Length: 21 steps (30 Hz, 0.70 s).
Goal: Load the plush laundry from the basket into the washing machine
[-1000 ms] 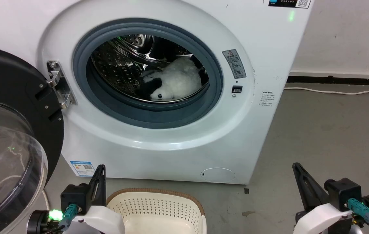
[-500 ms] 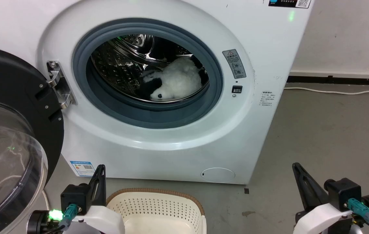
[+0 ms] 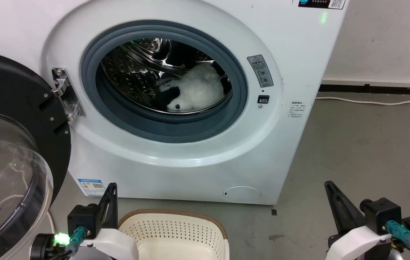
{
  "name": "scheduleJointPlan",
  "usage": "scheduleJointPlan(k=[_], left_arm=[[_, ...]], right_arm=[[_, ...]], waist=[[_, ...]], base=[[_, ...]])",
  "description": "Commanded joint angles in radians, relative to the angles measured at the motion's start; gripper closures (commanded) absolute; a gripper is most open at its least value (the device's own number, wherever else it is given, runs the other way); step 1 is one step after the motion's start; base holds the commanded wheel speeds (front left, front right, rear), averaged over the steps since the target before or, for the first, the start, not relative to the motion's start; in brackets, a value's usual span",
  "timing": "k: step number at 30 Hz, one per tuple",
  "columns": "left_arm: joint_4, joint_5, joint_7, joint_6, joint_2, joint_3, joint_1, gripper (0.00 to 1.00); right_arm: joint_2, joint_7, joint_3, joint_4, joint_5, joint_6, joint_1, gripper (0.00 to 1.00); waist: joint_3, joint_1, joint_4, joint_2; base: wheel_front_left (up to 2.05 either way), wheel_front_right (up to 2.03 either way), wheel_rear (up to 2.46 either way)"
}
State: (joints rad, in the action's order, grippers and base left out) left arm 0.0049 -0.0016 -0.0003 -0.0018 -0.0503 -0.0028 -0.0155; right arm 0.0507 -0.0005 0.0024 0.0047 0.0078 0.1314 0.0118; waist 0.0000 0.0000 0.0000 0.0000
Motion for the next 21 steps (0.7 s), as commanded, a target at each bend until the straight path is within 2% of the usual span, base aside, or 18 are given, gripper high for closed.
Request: scheduleJointPlan(k=[1, 21], left_arm=[[-0.005, 0.002, 0.000, 0.002, 0.000, 0.003, 0.015, 1.00], [-0.005, 0.002, 0.000, 0.002, 0.000, 0.003, 0.015, 1.00]], right_arm=[[-0.001, 0.000, -0.002, -0.005, -0.008, -0.001, -0.012, 1.00], [-0.001, 0.000, -0.002, -0.005, -0.008, -0.001, -0.012, 1.00]], waist=[[0.000, 0.0000, 0.000, 0.0000], [0.000, 0.0000, 0.000, 0.0000]], base=[[0.00, 0.00, 0.00], [0.00, 0.00, 0.00]])
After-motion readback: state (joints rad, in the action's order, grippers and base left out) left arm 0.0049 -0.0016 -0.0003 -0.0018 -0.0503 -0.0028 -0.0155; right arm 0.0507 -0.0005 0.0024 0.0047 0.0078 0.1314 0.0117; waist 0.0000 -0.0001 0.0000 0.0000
